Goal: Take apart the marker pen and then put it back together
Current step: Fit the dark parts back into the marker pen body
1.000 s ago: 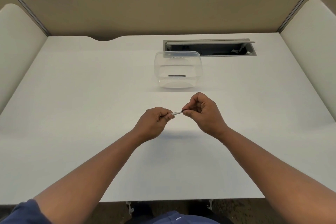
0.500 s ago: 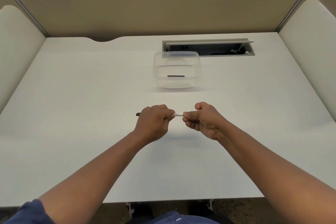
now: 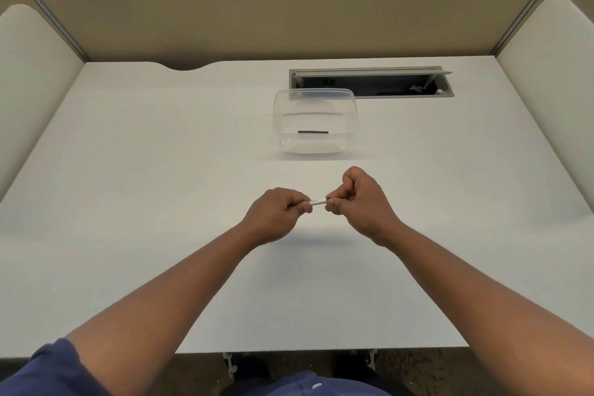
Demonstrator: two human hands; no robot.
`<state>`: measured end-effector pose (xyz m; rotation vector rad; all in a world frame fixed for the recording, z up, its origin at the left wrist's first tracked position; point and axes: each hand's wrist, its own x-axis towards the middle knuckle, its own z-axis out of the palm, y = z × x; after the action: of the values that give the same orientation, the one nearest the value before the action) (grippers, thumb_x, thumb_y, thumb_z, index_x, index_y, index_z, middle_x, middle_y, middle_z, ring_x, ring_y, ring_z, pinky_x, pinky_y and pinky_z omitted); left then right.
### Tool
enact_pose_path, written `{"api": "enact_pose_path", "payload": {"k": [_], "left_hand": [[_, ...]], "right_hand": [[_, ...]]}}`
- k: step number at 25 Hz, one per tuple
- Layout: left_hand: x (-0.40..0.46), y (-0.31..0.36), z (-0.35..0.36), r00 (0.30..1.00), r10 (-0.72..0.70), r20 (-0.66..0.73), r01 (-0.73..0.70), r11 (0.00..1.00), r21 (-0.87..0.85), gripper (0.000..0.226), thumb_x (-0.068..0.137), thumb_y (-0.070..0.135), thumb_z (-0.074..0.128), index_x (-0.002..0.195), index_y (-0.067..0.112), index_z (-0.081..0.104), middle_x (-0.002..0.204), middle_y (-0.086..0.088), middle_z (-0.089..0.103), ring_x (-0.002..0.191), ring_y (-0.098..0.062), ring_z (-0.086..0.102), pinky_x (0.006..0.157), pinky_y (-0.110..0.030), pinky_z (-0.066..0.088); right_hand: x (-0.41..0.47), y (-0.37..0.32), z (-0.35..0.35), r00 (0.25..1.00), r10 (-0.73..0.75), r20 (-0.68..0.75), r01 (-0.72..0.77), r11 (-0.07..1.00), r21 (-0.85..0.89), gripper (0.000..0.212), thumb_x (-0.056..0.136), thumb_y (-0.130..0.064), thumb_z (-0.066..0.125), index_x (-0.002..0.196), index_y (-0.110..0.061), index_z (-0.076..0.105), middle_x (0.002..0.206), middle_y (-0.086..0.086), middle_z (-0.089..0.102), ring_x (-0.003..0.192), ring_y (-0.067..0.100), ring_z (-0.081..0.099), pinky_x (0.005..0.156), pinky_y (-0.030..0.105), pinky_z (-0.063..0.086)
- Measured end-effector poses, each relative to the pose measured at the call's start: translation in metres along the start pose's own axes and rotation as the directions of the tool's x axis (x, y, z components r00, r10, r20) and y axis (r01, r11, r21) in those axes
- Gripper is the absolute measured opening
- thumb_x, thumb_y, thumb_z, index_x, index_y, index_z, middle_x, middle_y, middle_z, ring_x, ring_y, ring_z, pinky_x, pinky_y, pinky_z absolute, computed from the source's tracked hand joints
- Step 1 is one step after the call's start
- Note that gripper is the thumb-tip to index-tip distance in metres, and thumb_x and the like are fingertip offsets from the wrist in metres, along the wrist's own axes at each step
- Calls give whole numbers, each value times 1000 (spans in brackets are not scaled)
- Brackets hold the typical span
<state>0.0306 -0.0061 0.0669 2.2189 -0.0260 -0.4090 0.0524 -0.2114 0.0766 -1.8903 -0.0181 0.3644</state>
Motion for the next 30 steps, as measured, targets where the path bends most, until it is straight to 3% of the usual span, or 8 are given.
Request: {"api": "enact_pose_path", "payload": {"k": [4, 8, 12, 15, 18, 21, 26, 30], "left_hand": [[-1, 4, 9, 958, 240, -158, -181, 931, 318, 19, 99, 25, 56, 89, 27, 72, 73, 10, 56, 71, -16, 53, 57, -29, 34], [0, 0, 9, 929, 347, -128, -274, 878, 394, 20, 99, 25, 55, 94, 23, 74, 74, 6, 58, 70, -23, 56, 57, -32, 40], [4, -2, 13, 987, 157, -45, -136, 944, 301, 22, 102, 35, 49, 98, 30, 70, 81, 10, 59, 79, -16, 56, 60, -30, 40], [7, -4, 8, 997, 75, 7, -75, 972, 222, 22, 102, 38, 48, 97, 33, 69, 84, 14, 60, 81, -13, 56, 70, -34, 48], [6, -4, 6, 988, 152, 4, -145, 934, 326, 23, 103, 37, 47, 89, 32, 65, 81, 8, 58, 78, -15, 53, 58, -30, 38], [4, -4, 8, 958, 282, -56, -238, 887, 396, 24, 103, 33, 48, 88, 26, 66, 77, 5, 55, 75, -20, 54, 53, -28, 26], [5, -4, 9, 944, 321, -75, -268, 880, 392, 22, 103, 31, 51, 102, 25, 72, 83, 6, 60, 80, -25, 59, 56, -27, 30], [10, -7, -1, 960, 259, -105, -208, 913, 350, 26, 99, 36, 57, 121, 29, 69, 105, 8, 70, 97, -20, 63, 91, -40, 44]], "right_hand": [[8, -8, -7, 971, 222, 89, -236, 948, 213, 41, 87, 14, 60, 89, -18, 34, 72, 12, 69, 68, 24, 73, 63, 33, 61], [9, -9, -11, 913, 370, 170, -407, 848, 339, 41, 88, 15, 61, 92, -17, 36, 77, 15, 67, 68, 24, 72, 64, 31, 61], [3, -1, -3, 994, 108, 25, -107, 994, -23, 29, 85, 6, 67, 85, -16, 48, 82, 4, 73, 72, 11, 66, 68, 23, 54], [2, 3, 2, 996, -85, 14, 86, 959, -270, 29, 86, 0, 70, 78, -24, 55, 80, -8, 71, 67, -1, 60, 61, 11, 45], [4, 4, -5, 998, 68, 10, -68, 998, 9, 31, 84, 6, 71, 81, -15, 49, 76, 1, 76, 76, 19, 71, 69, 28, 58], [7, 0, -11, 939, 328, 106, -343, 860, 377, 34, 85, 8, 75, 87, -12, 48, 79, 15, 76, 77, 29, 75, 65, 30, 61], [11, 3, -7, 938, 329, 112, -347, 867, 358, 32, 85, 7, 76, 86, -13, 50, 76, 12, 73, 72, 24, 75, 63, 28, 60], [14, 7, -9, 953, 293, 73, -300, 890, 344, 34, 85, 12, 71, 86, -13, 48, 75, 9, 75, 72, 25, 71, 69, 31, 60]]}}
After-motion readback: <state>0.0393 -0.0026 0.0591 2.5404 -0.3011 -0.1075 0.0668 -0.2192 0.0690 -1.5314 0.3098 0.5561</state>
